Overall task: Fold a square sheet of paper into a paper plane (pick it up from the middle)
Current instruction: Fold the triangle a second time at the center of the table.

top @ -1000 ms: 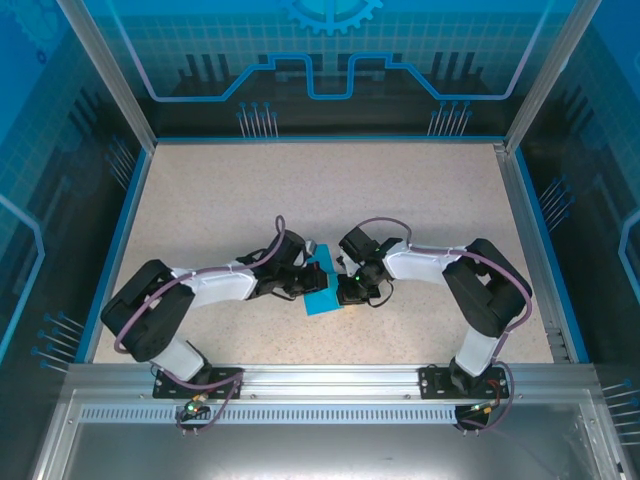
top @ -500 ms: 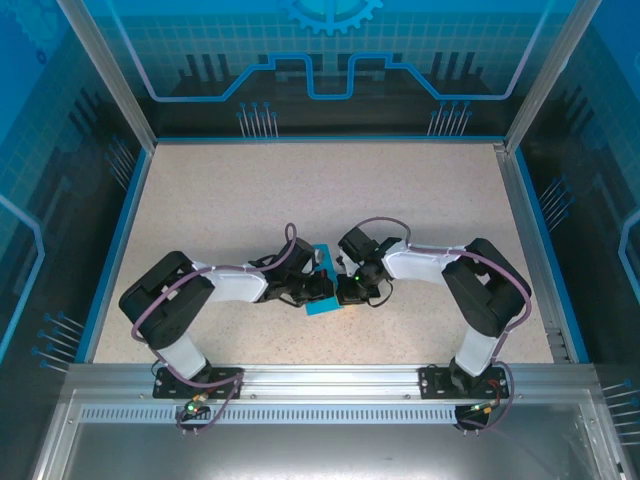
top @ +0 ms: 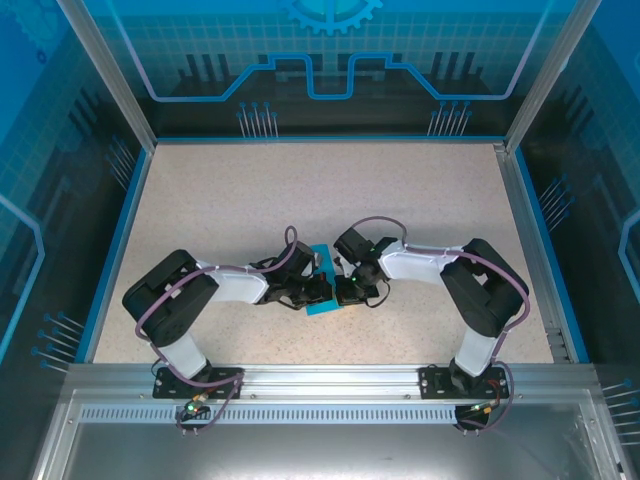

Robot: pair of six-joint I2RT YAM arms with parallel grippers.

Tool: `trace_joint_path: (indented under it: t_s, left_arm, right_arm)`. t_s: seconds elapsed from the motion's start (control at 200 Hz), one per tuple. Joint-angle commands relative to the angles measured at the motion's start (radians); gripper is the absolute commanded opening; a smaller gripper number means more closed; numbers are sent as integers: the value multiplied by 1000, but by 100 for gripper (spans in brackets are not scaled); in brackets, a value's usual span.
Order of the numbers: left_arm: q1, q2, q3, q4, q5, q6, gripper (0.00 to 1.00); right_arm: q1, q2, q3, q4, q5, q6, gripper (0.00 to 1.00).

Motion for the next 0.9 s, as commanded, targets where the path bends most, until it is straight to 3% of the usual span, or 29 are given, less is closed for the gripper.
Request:
trace_joint_path:
  t_s: [0.0, 0.895]
  left_arm:
    - [-3, -7, -17, -45, -112, -22, 4]
    - [209, -112, -141, -27, -174, 29, 4]
  right_arm:
    - [43, 148, -87, -112, 167, 9, 6]
    - [53, 183, -60, -130, 197, 16, 6]
